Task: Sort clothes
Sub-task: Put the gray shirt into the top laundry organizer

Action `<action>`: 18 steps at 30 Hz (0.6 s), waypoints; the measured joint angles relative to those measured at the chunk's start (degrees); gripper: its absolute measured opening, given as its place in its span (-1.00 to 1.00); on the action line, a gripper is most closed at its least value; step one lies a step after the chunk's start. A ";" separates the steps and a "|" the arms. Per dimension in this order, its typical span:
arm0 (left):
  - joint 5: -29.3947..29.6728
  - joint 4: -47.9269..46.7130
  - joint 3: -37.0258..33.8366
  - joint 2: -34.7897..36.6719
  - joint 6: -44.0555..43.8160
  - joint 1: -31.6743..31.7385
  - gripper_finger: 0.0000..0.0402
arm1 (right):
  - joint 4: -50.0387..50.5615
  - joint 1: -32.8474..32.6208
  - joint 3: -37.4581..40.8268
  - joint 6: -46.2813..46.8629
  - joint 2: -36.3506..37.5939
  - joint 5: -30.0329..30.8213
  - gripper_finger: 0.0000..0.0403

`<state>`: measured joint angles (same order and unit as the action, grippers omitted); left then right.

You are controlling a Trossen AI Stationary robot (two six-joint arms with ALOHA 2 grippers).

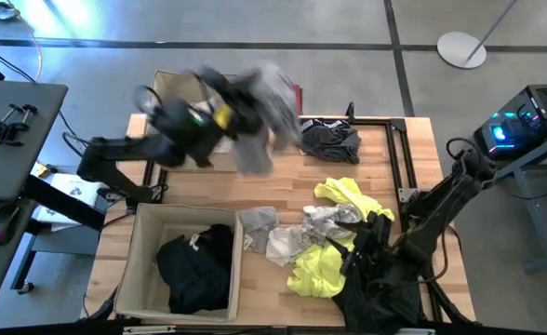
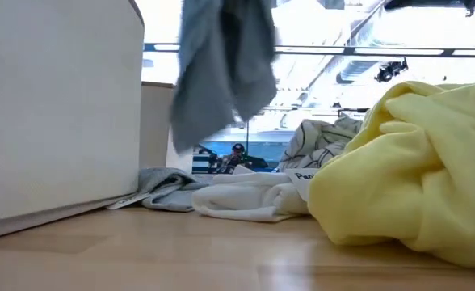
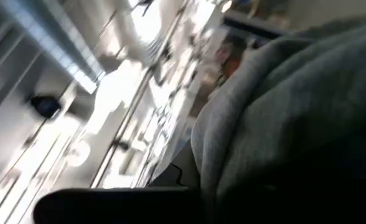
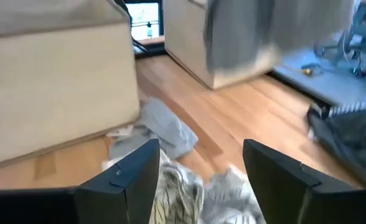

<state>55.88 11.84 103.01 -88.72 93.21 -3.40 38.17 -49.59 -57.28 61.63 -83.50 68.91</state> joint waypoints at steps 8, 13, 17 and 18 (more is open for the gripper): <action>2.27 -1.38 6.55 8.69 1.35 10.02 -0.99 | -0.81 0.03 7.60 12.87 0.02 -0.07 0.09; 2.11 -9.15 6.66 14.23 -11.67 15.85 -0.99 | -0.99 0.03 7.74 12.82 0.02 0.93 0.09; -6.13 -30.63 6.66 17.80 -32.29 20.66 -0.99 | -1.65 0.03 7.74 11.60 0.04 1.56 0.09; -10.21 -36.06 6.66 18.28 -37.36 22.17 -0.99 | -1.65 0.03 7.74 11.58 0.04 1.57 0.09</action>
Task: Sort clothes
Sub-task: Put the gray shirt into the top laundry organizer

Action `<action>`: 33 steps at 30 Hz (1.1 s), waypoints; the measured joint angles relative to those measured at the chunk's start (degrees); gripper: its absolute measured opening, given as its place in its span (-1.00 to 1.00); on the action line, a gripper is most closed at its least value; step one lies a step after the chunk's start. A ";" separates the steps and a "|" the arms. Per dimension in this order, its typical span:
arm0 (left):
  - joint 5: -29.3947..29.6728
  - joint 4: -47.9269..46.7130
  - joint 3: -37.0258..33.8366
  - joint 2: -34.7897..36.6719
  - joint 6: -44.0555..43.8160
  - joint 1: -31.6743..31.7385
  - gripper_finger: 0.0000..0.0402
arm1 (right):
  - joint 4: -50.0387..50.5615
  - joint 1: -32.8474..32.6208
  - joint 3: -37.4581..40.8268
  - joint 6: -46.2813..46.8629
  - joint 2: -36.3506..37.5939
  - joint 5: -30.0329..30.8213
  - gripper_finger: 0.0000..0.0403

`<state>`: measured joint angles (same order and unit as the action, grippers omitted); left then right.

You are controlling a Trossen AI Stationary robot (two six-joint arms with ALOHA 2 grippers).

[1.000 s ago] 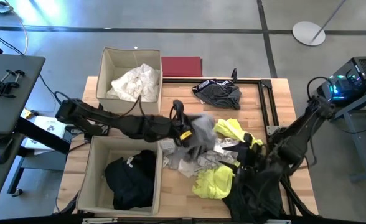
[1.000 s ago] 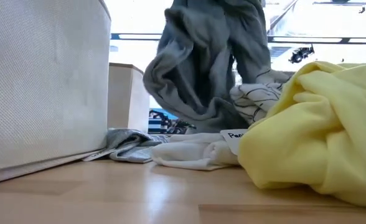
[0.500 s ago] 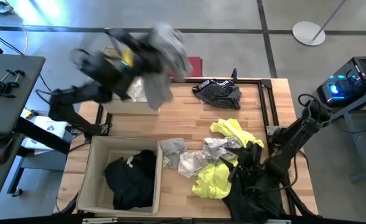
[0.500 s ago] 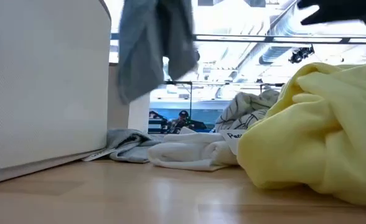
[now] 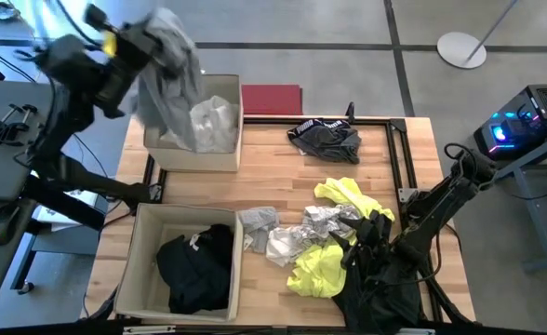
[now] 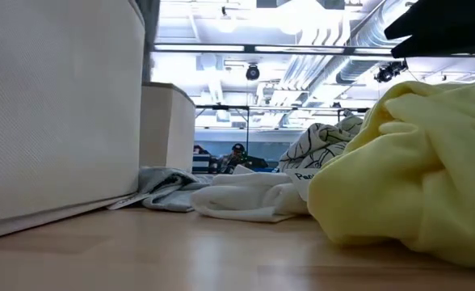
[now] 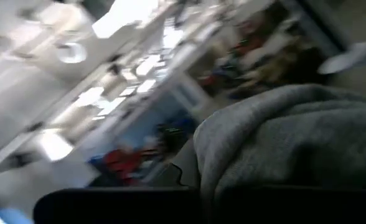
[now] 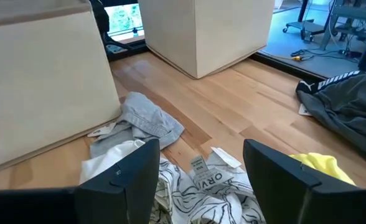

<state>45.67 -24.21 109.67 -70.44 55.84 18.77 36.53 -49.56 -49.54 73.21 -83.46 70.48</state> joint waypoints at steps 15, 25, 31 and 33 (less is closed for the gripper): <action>-26.86 -28.40 -0.09 -13.73 -39.57 22.69 -0.99 | 0.05 0.00 0.00 -0.15 0.00 -0.13 0.09; -23.39 -54.24 -0.12 -29.47 -47.20 32.73 -0.99 | -0.73 0.00 0.00 -0.15 0.00 -0.20 0.09; -28.66 -61.06 -6.33 -35.72 -46.23 33.07 -0.99 | -0.80 0.00 0.00 -0.15 0.00 -0.20 0.09; -28.86 -58.18 -9.94 -36.27 -45.22 32.70 -0.99 | -0.82 0.00 0.00 -0.15 0.00 -0.20 0.09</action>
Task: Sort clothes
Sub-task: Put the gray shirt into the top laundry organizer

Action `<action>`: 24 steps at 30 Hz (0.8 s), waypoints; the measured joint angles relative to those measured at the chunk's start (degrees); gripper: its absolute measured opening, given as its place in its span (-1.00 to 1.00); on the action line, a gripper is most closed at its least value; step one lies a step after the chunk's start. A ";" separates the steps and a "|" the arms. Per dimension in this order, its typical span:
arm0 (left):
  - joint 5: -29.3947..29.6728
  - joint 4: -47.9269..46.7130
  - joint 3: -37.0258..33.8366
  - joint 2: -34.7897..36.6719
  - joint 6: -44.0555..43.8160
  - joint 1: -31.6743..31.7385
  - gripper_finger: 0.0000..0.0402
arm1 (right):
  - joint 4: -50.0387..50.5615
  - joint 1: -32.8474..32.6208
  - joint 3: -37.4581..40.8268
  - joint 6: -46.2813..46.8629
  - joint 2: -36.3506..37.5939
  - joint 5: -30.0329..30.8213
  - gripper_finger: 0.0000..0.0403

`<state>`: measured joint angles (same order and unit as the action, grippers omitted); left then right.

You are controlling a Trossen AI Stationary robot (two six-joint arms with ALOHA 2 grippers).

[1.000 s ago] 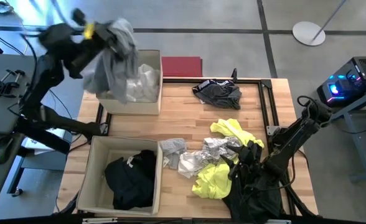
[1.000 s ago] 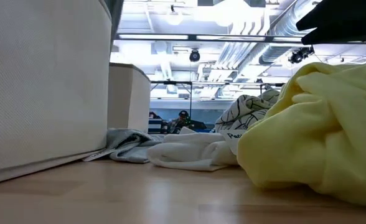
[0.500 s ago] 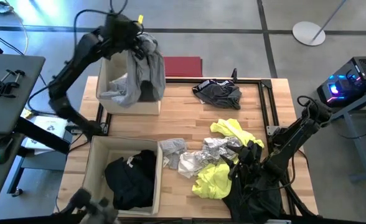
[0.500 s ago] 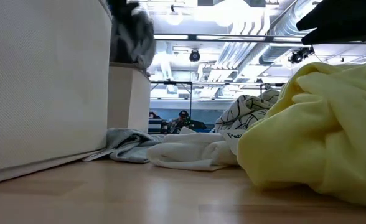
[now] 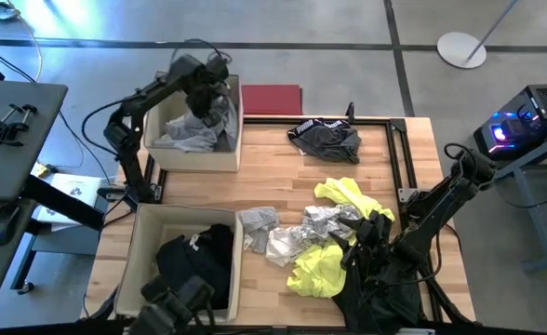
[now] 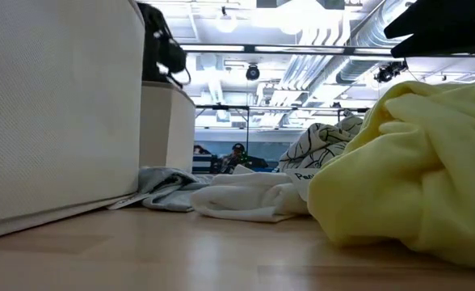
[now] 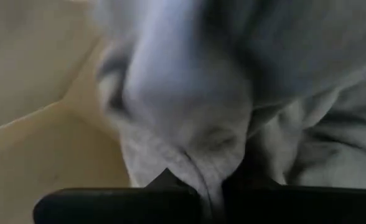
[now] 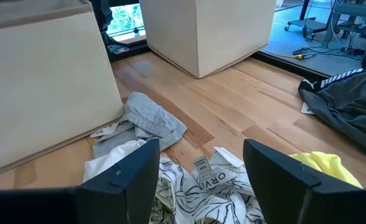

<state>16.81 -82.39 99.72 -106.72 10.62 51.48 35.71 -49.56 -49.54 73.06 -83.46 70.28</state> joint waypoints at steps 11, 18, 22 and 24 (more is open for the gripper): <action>-0.39 9.54 -1.50 5.33 0.98 0.40 -0.84 | 0.21 0.04 -0.02 -0.02 0.00 0.00 0.09; -0.73 9.44 4.72 11.97 -1.20 1.17 -0.45 | 0.21 0.06 -0.02 -0.02 0.00 0.02 0.09; -2.67 8.86 6.42 16.79 -4.33 0.88 -0.32 | 0.21 0.04 -0.02 -0.02 0.00 0.02 0.09; -6.19 8.02 5.97 18.06 -3.24 0.36 -0.30 | 0.21 0.04 -0.02 -0.02 0.00 0.02 0.09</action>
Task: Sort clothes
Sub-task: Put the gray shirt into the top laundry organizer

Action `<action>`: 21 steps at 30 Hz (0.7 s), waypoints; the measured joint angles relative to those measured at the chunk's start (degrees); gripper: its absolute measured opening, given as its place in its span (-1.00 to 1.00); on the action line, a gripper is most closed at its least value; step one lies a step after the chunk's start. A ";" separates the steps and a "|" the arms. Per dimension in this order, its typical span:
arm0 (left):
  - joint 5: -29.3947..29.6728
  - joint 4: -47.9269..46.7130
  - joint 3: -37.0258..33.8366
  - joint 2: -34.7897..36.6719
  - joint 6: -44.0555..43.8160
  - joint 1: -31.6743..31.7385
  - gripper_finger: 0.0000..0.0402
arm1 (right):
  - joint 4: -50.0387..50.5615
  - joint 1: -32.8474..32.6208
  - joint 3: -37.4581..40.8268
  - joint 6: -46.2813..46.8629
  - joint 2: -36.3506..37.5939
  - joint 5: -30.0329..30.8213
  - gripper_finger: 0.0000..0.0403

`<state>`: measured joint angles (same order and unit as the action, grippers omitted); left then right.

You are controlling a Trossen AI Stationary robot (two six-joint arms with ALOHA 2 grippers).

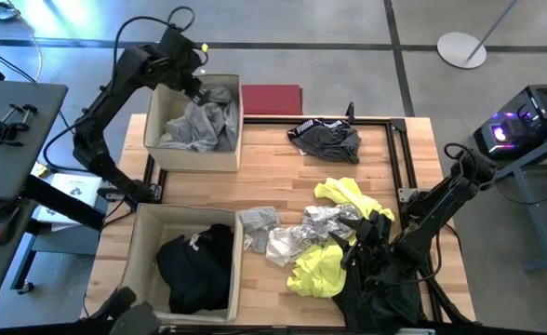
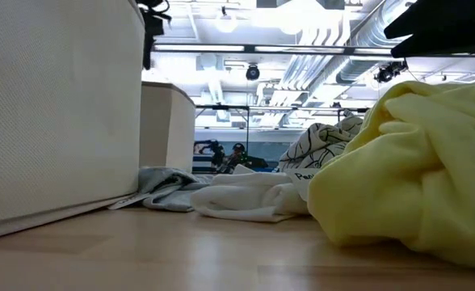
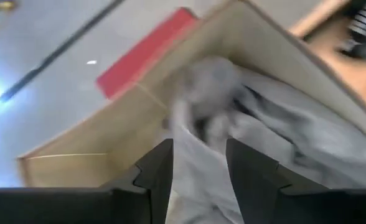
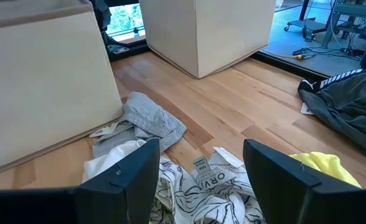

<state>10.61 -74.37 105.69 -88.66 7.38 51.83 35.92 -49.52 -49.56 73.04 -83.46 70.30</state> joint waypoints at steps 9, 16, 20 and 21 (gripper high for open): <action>-14.27 -12.91 -3.26 0.27 5.77 -1.74 -0.46 | -0.17 0.00 -0.02 0.00 0.00 0.00 0.09; -13.84 -9.34 -17.47 -1.48 6.51 -1.74 -0.63 | -0.17 0.00 -0.02 0.00 0.00 0.00 0.09; -6.94 -5.90 -22.81 -4.14 5.08 -0.98 -0.68 | -0.20 0.00 -0.02 -0.27 0.00 0.00 0.09; -4.49 -5.55 -23.42 -5.05 4.20 -0.69 -0.69 | -0.19 0.00 -0.02 -0.59 0.00 0.00 0.09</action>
<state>6.13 -79.92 82.27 -93.72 11.57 51.14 35.73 -49.52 -49.58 72.45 -83.46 70.30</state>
